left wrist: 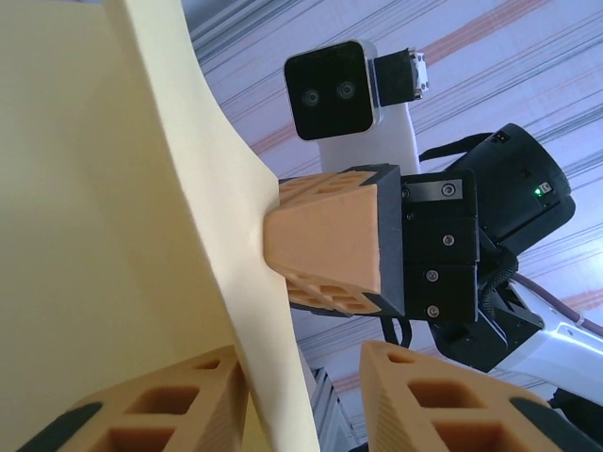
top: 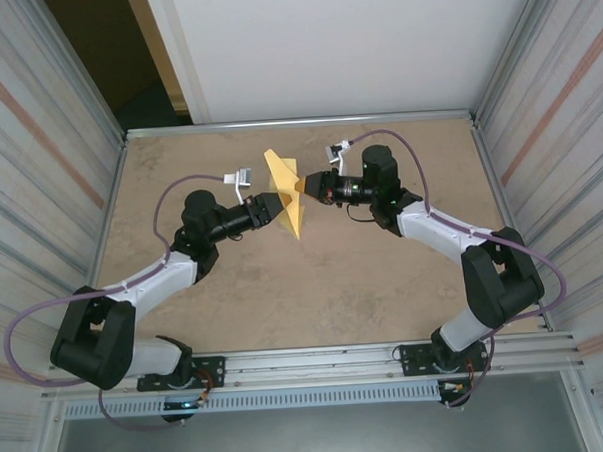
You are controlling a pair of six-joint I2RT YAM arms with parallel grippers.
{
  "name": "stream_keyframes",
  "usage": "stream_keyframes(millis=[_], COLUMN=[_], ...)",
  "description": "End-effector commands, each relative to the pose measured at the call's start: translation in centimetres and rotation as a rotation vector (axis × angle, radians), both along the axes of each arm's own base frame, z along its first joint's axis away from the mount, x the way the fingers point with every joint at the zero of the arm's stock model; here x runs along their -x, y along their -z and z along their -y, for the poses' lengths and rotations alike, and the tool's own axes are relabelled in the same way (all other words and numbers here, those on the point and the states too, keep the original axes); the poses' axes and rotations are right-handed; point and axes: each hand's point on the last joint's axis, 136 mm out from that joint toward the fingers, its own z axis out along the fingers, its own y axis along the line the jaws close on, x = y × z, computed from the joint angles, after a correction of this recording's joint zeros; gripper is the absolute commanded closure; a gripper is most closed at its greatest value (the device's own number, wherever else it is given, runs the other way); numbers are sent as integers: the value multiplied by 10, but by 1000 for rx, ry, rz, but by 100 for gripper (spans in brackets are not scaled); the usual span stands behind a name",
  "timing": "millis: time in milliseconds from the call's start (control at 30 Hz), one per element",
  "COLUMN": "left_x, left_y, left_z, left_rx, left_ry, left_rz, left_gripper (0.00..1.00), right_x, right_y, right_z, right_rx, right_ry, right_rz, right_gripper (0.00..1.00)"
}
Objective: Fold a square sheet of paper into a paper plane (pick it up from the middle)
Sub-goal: Turn over the paper at the center of the table.
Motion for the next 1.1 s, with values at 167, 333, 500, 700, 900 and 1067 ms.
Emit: stream_keyframes(millis=[167,333,500,700,900,1067], left_x=[0,-3,-5,-9,-15,-21], left_y=[-11,-7,-5,0,24,66], left_z=[-1,-3,-3,-10,-29,-56], left_rx=[15,7,2,-31,-186,-606], left_ry=[-16,-32,-36,-58,-118,-222], left_rz=[45,30,23,16,-32,-92], left_gripper=[70,76,83,89,90,90], right_x=[5,5,6,0,-7,-6], right_y=[-17,-17,-15,2,19,33], right_z=[7,7,6,23,66,97], right_rx=[-34,-34,-32,74,241,356], right_ry=[-1,-4,-9,80,258,358], right_rz=[31,30,24,-11,5,2], right_gripper=[94,93,88,55,41,39])
